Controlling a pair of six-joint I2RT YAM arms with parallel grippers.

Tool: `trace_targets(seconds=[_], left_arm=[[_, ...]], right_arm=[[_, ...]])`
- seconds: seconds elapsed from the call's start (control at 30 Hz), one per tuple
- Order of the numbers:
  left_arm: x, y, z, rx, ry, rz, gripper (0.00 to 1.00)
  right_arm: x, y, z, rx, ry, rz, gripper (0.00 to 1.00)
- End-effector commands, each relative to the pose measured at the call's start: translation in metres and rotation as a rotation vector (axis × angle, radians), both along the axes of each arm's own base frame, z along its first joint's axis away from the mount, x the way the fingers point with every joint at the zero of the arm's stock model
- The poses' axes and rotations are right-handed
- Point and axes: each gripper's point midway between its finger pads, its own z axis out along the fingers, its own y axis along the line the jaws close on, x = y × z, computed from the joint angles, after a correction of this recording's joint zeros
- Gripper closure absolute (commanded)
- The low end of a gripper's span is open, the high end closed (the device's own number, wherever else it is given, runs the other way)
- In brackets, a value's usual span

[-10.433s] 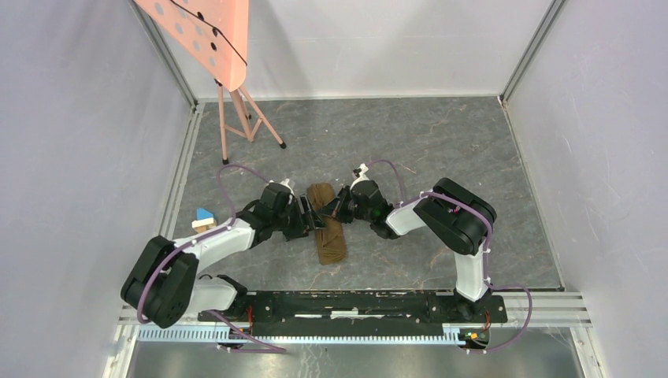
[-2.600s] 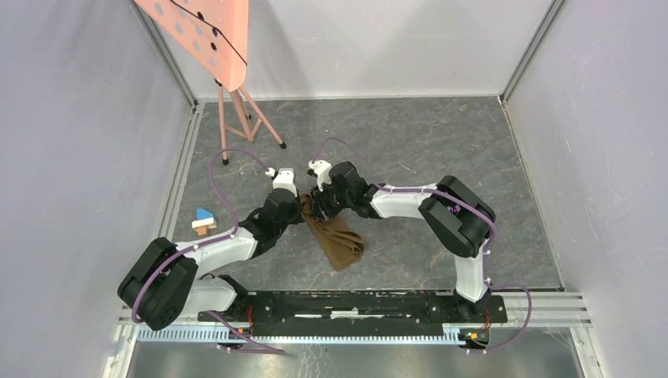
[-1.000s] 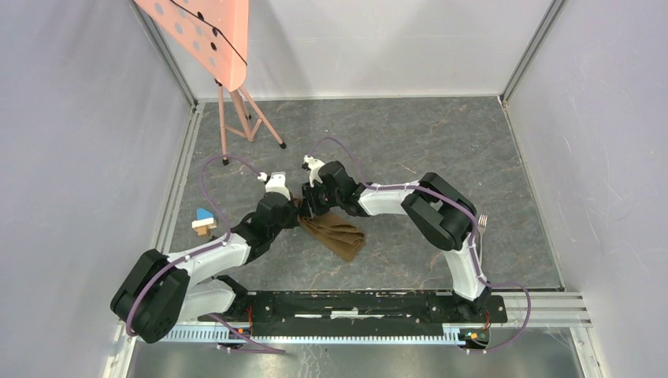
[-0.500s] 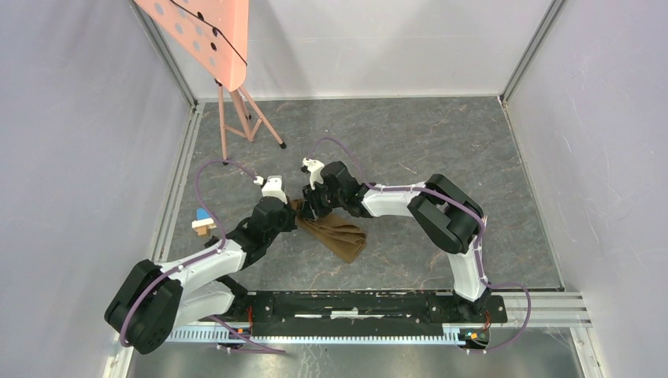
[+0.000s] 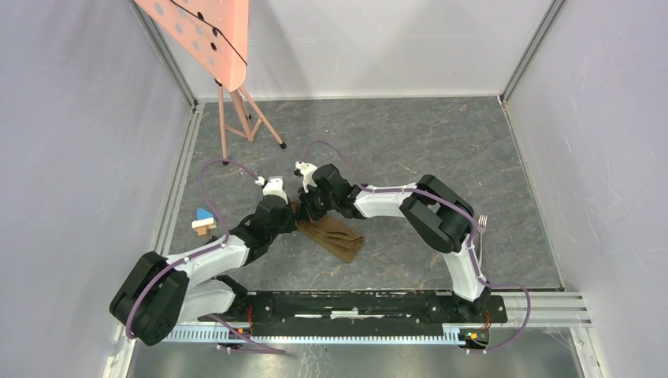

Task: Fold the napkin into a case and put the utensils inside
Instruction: Grasp the top corner of the smaller rectangle folded napkin from the folded napkin.

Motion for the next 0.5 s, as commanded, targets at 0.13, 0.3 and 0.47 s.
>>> trace_targets(seconds=[0.13, 0.3, 0.47], left_arm=[[0.001, -0.002, 0.018, -0.234, 0.098, 0.188, 0.57], [-0.018, 0.024, 0.01, -0.305, 0.206, 0.37, 0.38], [-0.025, 0.04, 0.007, -0.355, 0.225, 0.476, 0.35]], right_arm=[[-0.004, -0.004, 0.012, 0.062, 0.012, 0.014, 0.97], [-0.004, -0.005, 0.012, 0.065, 0.01, 0.037, 0.95], [-0.007, -0.005, 0.013, 0.067, -0.001, 0.06, 0.9]])
